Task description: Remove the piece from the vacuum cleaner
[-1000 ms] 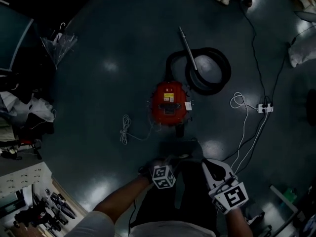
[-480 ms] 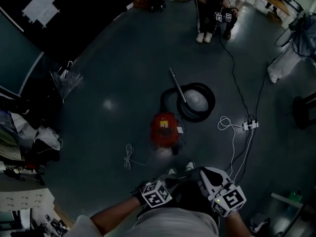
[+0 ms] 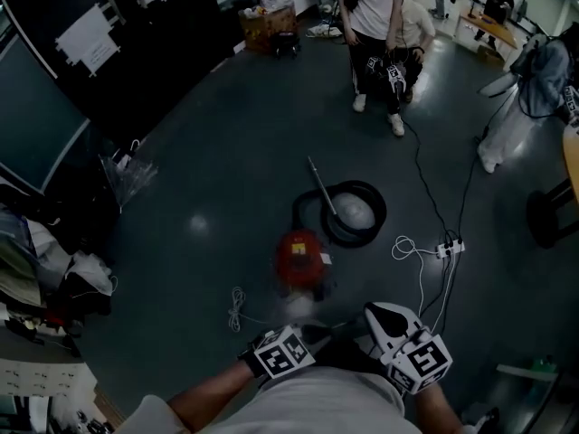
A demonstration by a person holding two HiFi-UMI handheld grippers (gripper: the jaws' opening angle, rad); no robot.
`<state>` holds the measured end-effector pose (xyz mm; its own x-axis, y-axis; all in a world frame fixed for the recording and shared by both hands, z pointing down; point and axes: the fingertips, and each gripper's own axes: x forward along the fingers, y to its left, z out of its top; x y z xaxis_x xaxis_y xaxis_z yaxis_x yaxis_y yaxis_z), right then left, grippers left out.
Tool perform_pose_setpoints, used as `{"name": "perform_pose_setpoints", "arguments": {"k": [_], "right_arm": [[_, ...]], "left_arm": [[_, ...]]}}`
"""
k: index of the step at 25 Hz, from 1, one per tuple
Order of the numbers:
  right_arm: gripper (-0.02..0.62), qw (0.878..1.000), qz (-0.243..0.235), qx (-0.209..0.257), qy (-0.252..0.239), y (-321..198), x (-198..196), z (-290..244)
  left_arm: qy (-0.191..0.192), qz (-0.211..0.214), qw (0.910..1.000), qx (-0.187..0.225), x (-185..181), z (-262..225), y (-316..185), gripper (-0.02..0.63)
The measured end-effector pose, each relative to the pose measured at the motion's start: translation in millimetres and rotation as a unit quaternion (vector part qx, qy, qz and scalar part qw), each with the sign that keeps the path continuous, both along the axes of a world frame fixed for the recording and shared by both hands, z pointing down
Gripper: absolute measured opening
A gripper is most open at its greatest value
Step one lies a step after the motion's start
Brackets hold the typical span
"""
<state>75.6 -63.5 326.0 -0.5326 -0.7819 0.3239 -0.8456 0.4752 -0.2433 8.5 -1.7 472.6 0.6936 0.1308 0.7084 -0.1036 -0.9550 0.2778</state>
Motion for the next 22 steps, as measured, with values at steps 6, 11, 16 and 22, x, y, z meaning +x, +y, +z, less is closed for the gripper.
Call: {"name": "perform_pose_setpoints", "arguments": {"k": [6,11,16,22], "right_arm": [[0.014,1.000,-0.019,0.011,0.006,-5,3,-8],[0.014,0.999,-0.031,0.013,0.006,-11,7,-9],[0.014,0.999,-0.038,0.015,0.008,-13,13,-4],[0.014,0.999,-0.045,0.015,0.013,-13,18,-4]], "left_arm": [[-0.007,-0.002,0.9998,0.018,4,-7,-10,0.031],[-0.013,-0.009,0.9997,0.020,7,-8,-14,0.031],[-0.010,-0.018,0.9996,0.020,17,-8,-15,0.031],[-0.006,-0.022,0.9995,0.024,26,-12,-16,0.031]]}}
